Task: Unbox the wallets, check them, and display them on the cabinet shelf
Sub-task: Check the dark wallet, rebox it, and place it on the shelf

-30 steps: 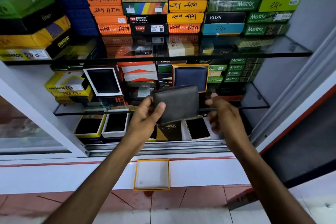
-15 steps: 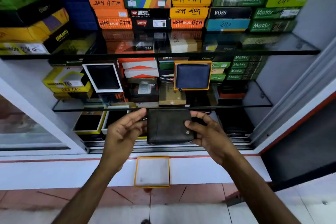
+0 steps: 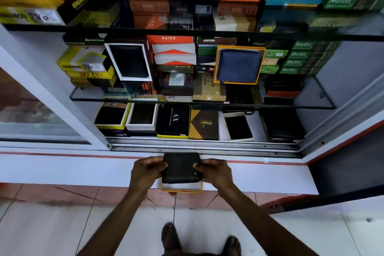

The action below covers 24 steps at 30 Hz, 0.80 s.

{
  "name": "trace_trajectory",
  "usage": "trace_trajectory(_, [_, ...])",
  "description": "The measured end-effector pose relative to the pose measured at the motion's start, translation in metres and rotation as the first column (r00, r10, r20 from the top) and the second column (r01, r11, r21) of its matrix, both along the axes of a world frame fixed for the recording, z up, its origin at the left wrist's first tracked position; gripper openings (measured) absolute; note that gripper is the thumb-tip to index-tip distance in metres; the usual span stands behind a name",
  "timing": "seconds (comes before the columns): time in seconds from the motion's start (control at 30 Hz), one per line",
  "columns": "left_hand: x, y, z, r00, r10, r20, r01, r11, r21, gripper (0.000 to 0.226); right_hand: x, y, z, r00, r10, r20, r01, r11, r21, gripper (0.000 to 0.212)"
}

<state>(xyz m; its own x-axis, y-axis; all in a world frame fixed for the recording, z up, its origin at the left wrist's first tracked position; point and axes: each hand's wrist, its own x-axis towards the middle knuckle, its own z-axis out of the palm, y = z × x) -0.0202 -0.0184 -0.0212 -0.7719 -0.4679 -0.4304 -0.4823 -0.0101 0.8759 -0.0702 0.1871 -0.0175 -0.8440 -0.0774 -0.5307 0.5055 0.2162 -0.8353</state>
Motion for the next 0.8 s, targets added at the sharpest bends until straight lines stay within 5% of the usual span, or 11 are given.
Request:
trace_trajectory(0.27, [-0.006, 0.008, -0.03, 0.993, -0.086, 0.082, 0.109, 0.935, -0.339, 0.022, -0.005, -0.01, -0.042, 0.99, 0.122, -0.072, -0.097, 0.956, 0.278, 0.016])
trace_trajectory(0.8, [0.0, 0.018, -0.039, 0.986, -0.159, 0.052, 0.163, 0.841, -0.515, 0.017, -0.009, 0.001, -0.048, 0.972, 0.217, -0.093, -0.144, 0.855, 0.498, 0.022])
